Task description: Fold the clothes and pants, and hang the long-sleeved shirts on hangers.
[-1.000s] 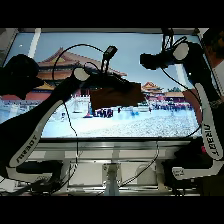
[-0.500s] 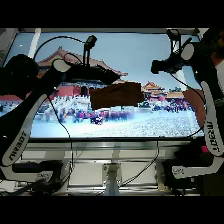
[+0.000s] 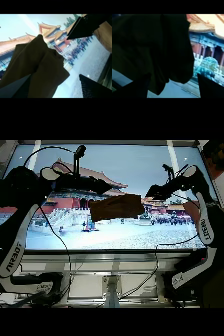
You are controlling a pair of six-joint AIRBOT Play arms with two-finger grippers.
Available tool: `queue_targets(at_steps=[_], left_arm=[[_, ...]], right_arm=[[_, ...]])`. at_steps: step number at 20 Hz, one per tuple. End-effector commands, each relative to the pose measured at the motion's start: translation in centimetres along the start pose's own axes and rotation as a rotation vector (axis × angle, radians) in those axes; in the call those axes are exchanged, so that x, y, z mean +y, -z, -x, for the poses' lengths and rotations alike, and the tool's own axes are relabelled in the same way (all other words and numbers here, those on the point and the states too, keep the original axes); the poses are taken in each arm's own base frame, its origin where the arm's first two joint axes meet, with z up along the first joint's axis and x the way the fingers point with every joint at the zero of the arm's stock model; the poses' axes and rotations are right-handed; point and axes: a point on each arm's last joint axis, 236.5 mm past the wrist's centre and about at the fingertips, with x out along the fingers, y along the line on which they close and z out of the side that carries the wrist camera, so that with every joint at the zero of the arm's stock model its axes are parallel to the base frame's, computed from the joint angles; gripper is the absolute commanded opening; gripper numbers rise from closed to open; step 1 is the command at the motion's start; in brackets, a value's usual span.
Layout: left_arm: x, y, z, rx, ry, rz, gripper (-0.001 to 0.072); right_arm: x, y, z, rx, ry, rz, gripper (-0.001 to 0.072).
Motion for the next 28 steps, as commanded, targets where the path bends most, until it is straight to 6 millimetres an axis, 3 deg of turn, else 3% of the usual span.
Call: queue_targets(at_steps=[1,5,10,15,20,24,28], left_arm=[[0.0,0.1,0.1,0.002,0.003,0.005,0.069],[0.0,0.1,0.1,0.002,0.003,0.005,0.069],[0.0,0.1,0.1,0.003,0.004,0.005,0.069],[-0.1,0.1,0.1,0.005,0.006,0.005,0.069],[-0.1,0.1,0.1,0.005,0.006,0.005,0.0689],[-0.1,0.1,0.1,0.005,0.005,0.004,0.0689],[-0.1,0.1,0.1,0.005,0.005,0.004,0.0689]], right_arm=[[1.1,-0.7,-4.1,0.0,-0.124,0.019,0.0668],[0.1,-1.9,-6.1,-0.04,-0.059,0.042,0.0661],[-0.8,-4.3,-5.9,-0.131,0.005,0.065,0.0667],[-1.2,-2.2,-6.1,-0.043,0.013,0.043,0.0666],[-1.3,0.5,-7.7,0.078,-0.034,0.016,0.0669],[0.7,1.3,-9.1,0.116,-0.17,-0.029,0.0667],[3.7,1.7,-8.2,0.129,-0.315,0.007,0.0663]])
